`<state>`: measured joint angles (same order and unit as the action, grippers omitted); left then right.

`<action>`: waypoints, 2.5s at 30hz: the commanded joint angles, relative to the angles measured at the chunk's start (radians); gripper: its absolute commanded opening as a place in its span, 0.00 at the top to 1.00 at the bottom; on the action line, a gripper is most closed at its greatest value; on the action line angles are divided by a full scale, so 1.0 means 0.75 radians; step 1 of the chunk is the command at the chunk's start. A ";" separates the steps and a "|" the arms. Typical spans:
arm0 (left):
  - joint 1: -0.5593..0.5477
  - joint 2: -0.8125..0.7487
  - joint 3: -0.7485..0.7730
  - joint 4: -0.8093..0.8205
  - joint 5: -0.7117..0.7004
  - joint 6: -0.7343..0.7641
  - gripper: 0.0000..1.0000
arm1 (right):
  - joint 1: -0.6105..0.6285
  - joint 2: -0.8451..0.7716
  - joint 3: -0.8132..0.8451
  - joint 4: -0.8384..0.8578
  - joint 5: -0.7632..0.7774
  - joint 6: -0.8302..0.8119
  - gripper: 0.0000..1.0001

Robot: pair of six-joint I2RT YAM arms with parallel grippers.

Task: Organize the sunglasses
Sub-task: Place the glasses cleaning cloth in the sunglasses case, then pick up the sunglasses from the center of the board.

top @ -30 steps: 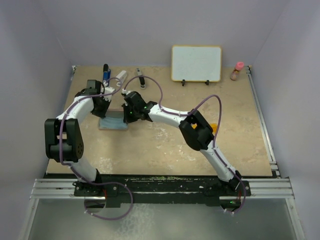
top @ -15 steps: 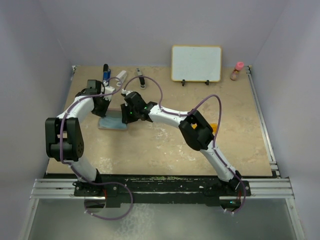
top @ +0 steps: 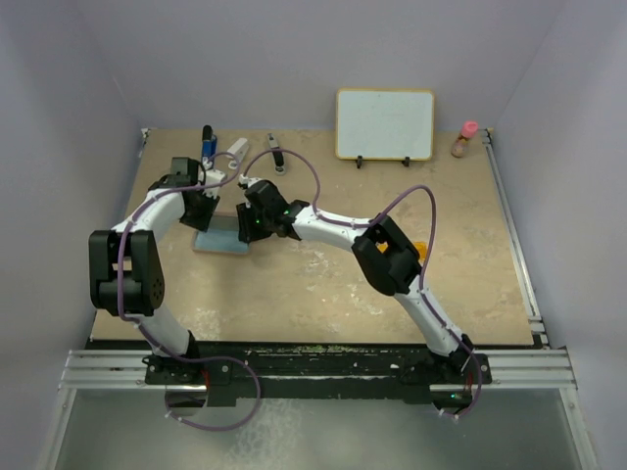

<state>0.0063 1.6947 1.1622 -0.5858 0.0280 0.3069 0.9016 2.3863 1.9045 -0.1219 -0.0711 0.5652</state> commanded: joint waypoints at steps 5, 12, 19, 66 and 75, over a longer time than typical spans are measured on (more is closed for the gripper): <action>0.013 -0.161 -0.007 0.036 -0.039 0.007 0.66 | 0.004 -0.211 -0.116 0.130 -0.001 -0.012 0.42; 0.014 -0.347 0.035 -0.028 -0.062 0.020 0.64 | 0.003 -0.316 -0.207 0.130 0.126 -0.008 0.21; 0.011 -0.440 0.257 -0.214 0.143 -0.006 0.56 | -0.042 -0.674 -0.515 -0.150 0.539 0.052 0.31; -1.372 0.931 1.560 -0.129 0.129 0.145 0.15 | -1.599 -1.713 -1.383 -0.315 0.017 -0.203 0.14; -1.377 0.992 1.578 -0.126 0.179 0.063 0.15 | -1.662 -1.693 -1.390 -0.280 -0.042 -0.203 0.14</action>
<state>-1.0401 2.4355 2.2871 -0.6991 0.1581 0.3805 -0.3325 1.1133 0.8337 -0.3782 -0.0528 0.4332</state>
